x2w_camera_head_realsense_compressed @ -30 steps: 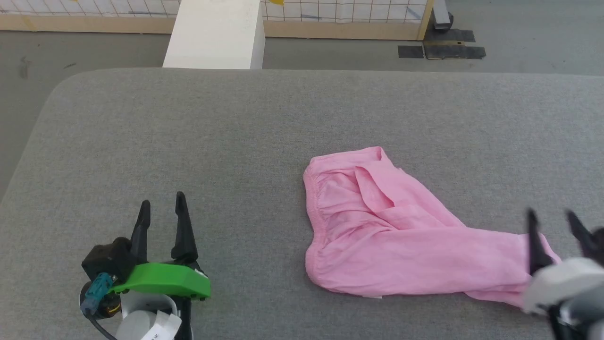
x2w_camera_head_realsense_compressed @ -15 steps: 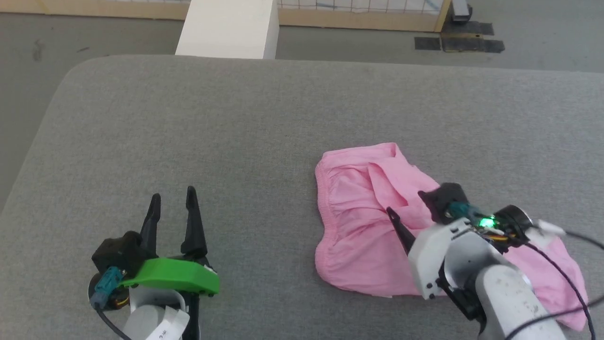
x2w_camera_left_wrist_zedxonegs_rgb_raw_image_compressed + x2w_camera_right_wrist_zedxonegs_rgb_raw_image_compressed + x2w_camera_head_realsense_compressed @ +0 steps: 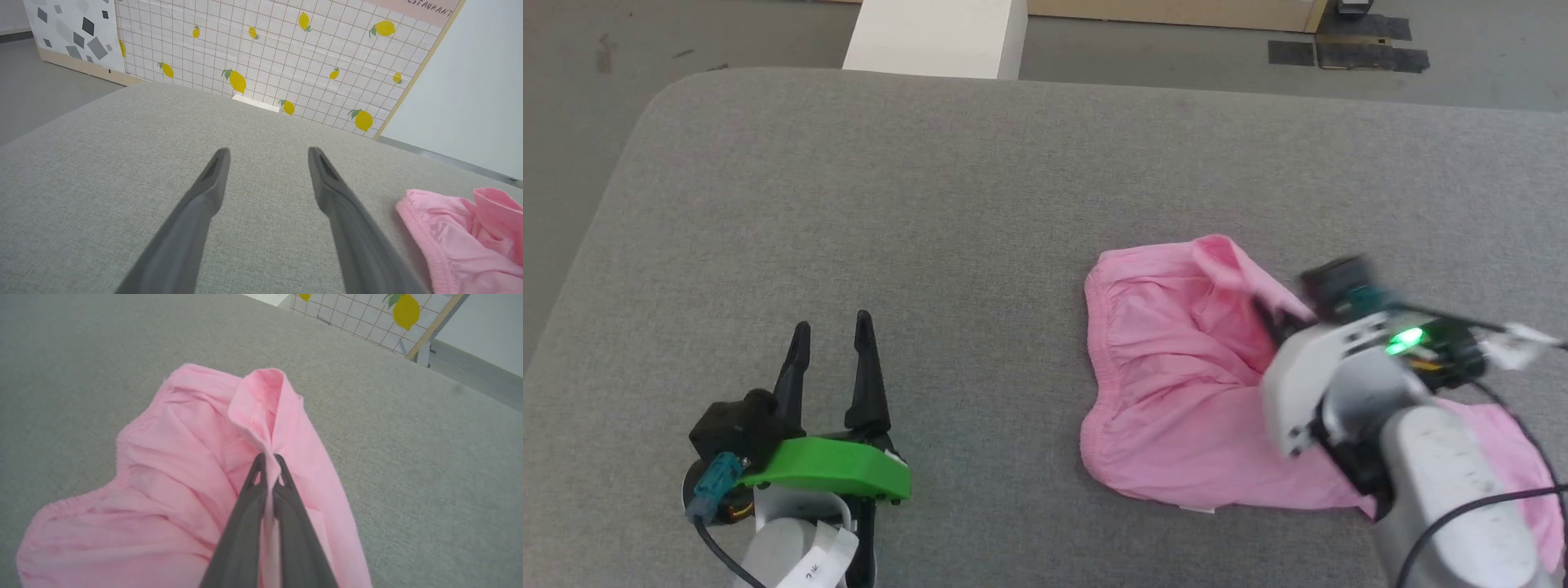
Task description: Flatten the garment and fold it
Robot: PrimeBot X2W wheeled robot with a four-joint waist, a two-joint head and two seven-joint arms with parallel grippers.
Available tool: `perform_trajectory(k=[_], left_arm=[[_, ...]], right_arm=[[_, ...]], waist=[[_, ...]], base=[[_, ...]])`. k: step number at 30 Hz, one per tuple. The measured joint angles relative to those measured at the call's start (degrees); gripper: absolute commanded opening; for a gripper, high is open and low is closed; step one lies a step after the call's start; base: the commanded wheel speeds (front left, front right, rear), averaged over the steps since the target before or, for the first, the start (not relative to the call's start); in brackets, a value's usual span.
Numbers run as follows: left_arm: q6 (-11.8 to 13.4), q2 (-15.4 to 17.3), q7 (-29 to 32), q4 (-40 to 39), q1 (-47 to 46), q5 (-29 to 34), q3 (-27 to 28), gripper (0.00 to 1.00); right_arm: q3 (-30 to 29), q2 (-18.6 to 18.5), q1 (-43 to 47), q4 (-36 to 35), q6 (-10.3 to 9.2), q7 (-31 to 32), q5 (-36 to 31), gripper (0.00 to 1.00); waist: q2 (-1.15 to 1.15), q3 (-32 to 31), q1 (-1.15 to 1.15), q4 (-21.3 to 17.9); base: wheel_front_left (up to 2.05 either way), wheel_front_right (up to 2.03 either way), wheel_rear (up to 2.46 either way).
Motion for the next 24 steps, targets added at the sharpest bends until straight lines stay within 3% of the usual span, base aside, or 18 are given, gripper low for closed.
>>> perform_trajectory(k=[10,15,16,17,18,24], left_arm=[[0.0,0.0,0.0,0.2,-0.2,0.0,-0.7,1.00],[0.0,0.0,0.0,0.6,-0.2,0.3,-0.9,1.00],[0.0,0.0,0.0,0.7,-0.2,0.4,-0.9,1.00],[-0.1,0.0,0.0,0.8,-0.2,0.4,-0.9,1.00],[-0.3,0.0,0.0,1.0,-0.2,0.5,-0.9,1.00],[-0.3,0.0,0.0,2.1,-0.2,0.8,-1.3,1.00]], right_arm=[[-29.5,3.6,1.6,1.5,0.00,-3.6,-1.6,0.00],[-37.5,3.8,4.2,6.4,0.00,-2.0,-3.2,0.00],[-38.4,3.8,4.6,7.3,0.00,-2.1,-3.7,0.25],[-38.9,3.8,4.8,8.1,0.00,-2.1,-4.0,0.93],[-39.0,3.9,4.8,8.7,0.00,-2.4,-3.9,1.00],[-37.5,3.9,6.0,6.8,0.00,-11.3,-1.5,1.00]], waist=[[0.00,-0.9,0.00,-1.9],[0.01,-1.2,0.00,-2.9],[0.00,-1.3,0.00,-3.1],[0.00,-1.4,0.00,-3.3],[0.00,-1.5,0.00,-3.5],[0.01,-2.6,0.00,-4.6]], base=[[0.00,0.00,0.00],[0.00,0.00,0.00],[0.00,0.00,0.00],[0.00,0.00,0.00],[0.00,0.00,0.00],[0.00,0.00,0.00]])
